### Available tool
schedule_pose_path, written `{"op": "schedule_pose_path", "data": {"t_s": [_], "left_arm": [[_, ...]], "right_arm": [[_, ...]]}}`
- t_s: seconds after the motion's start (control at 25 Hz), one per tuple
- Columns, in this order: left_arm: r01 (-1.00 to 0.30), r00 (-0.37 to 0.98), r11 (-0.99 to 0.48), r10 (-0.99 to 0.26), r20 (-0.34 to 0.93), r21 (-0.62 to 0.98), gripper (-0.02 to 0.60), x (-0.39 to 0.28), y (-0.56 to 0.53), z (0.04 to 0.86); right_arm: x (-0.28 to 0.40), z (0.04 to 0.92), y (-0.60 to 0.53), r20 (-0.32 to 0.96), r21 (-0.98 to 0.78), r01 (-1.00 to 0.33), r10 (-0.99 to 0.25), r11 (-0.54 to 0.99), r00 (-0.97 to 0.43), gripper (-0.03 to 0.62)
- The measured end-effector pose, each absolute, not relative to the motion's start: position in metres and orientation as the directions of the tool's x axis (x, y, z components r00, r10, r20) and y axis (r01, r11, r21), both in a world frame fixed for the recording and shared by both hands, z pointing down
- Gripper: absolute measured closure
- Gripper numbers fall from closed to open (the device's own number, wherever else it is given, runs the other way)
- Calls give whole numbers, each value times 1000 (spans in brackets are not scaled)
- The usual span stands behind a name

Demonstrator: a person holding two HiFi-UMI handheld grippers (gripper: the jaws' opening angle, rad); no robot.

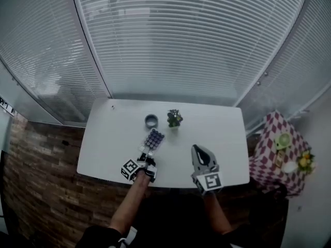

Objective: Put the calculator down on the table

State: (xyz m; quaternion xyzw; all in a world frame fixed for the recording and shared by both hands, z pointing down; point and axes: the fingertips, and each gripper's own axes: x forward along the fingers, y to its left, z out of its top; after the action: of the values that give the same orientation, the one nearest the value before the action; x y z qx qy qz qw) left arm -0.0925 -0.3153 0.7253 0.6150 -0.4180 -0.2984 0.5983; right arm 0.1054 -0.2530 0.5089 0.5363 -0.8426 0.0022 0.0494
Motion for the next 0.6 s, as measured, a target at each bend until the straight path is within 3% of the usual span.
{"op": "schedule_pose_path", "data": {"t_s": [0.2, 0.6], "left_arm": [[-248, 498, 119, -836, 231, 962, 480, -85, -324, 772], [-260, 523, 192, -796, 305, 946, 480, -72, -345, 817]], "right_arm": [[104, 509, -250, 80, 59, -898, -899, 436, -431, 588], [111, 520, -250, 112, 67, -899, -899, 433, -424, 588]]}}
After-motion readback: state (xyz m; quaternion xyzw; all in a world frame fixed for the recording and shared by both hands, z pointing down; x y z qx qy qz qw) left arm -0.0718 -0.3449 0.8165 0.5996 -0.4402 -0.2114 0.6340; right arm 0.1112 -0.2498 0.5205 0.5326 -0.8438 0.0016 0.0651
